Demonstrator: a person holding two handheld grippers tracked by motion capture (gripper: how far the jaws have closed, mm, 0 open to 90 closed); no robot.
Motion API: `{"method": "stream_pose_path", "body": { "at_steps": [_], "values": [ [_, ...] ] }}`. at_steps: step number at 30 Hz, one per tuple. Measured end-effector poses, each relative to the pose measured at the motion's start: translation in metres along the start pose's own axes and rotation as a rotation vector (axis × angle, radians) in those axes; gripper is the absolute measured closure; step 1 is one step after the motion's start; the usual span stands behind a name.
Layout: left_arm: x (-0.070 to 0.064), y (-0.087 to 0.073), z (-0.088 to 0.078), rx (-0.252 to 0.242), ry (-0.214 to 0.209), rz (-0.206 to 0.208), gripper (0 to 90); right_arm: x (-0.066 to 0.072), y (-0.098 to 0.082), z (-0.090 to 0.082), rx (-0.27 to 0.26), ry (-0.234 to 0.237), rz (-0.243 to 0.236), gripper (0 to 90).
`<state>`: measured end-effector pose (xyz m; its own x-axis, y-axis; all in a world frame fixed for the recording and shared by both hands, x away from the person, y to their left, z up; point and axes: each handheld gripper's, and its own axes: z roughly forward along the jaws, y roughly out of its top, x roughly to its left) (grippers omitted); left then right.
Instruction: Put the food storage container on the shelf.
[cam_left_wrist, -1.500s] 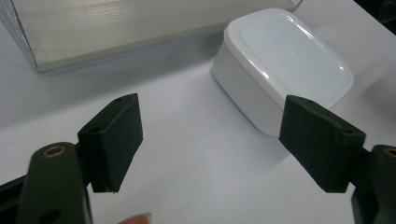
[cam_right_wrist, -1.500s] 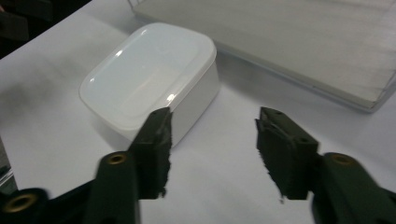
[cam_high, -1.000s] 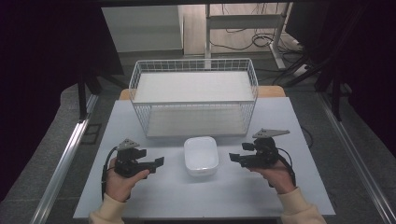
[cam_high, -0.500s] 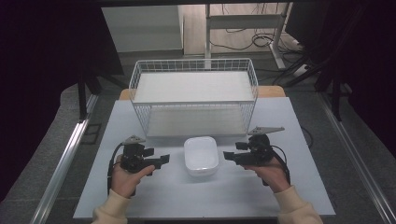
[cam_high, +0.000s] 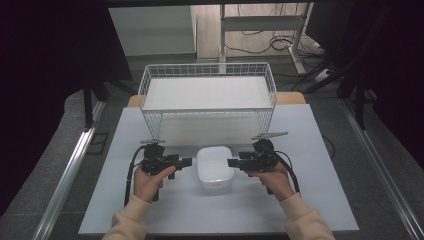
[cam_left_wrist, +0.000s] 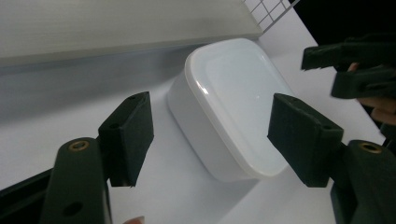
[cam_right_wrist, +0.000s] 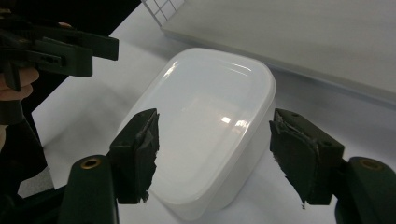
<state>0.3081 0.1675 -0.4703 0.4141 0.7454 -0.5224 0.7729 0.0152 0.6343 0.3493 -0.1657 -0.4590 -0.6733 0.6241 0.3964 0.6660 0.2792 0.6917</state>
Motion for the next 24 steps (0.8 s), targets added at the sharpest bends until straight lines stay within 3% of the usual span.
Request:
{"method": "stream_pose_path", "body": {
  "at_steps": [5, 12, 24],
  "values": [
    [0.003, 0.0, 0.01, 0.015, -0.027, -0.026, 33.5, -0.006, 0.0, 0.014, 0.031, 0.008, 0.031, 35.6],
    [0.004, -0.001, 0.024, 0.04, -0.055, -0.051, 35.3, -0.009, 0.0, 0.019, 0.042, 0.01, 0.052, 37.6],
    [0.005, -0.005, 0.043, 0.089, -0.116, -0.088, 43.3, -0.017, -0.005, 0.03, 0.079, 0.037, 0.14, 44.1]
  ]
}}
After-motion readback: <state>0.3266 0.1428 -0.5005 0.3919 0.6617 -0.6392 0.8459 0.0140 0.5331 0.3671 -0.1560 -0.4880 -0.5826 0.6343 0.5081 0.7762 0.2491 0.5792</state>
